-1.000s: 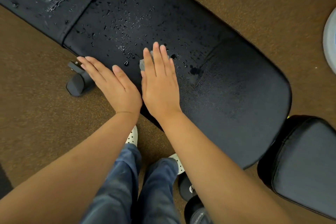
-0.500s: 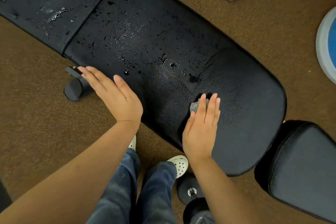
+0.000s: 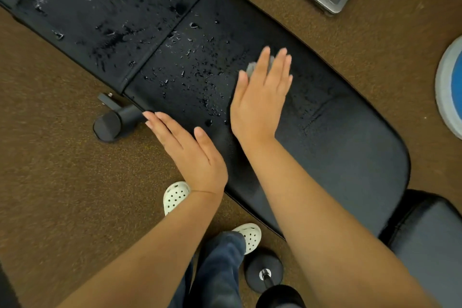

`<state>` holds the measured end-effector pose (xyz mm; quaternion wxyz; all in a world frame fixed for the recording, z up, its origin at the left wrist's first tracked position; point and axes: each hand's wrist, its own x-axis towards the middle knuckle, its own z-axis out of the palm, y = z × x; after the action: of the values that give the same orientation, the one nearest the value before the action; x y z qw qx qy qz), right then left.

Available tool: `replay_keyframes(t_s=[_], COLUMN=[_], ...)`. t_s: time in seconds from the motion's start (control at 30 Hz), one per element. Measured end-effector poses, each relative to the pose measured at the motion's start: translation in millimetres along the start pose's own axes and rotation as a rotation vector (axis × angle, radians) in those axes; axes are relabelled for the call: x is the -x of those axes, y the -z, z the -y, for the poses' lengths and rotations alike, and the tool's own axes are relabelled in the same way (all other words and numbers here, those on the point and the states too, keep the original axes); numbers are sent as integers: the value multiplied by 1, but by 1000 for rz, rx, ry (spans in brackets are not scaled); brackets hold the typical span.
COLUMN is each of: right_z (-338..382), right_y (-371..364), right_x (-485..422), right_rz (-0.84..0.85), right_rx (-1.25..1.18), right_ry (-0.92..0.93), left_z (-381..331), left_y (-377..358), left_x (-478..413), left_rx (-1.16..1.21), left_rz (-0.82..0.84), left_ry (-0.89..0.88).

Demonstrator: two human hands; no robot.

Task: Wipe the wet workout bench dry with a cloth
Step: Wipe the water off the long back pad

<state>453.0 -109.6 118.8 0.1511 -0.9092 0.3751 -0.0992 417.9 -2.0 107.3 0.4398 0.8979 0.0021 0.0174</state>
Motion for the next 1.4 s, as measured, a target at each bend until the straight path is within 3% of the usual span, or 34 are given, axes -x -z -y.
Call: replay_keyframes(t_s=[0.27,0.43,0.7,0.93,1.1,1.4], right_z=[55,14,-114,-145,-152,-94], right_y=[-14,1,44,45,43,26], right_x=[-67,-39,53,12,-14,-70], right_rz=[25,90,112,97,124,160], right_rx=[34,8,13,1,2,-17], right_ry=[133,230,-141,-17,186,494], left_z=[-2,-2,-7,-9,-8,-8], left_y=[1,1,3,1,-1,0], left_x=[0,-1,-1,0,0,1], left_rx=[-10,-18,-67,-92,-143,-157], left_rz=[13,28,46,27,9,-8], left_ry=[7,20,60,78,68,77])
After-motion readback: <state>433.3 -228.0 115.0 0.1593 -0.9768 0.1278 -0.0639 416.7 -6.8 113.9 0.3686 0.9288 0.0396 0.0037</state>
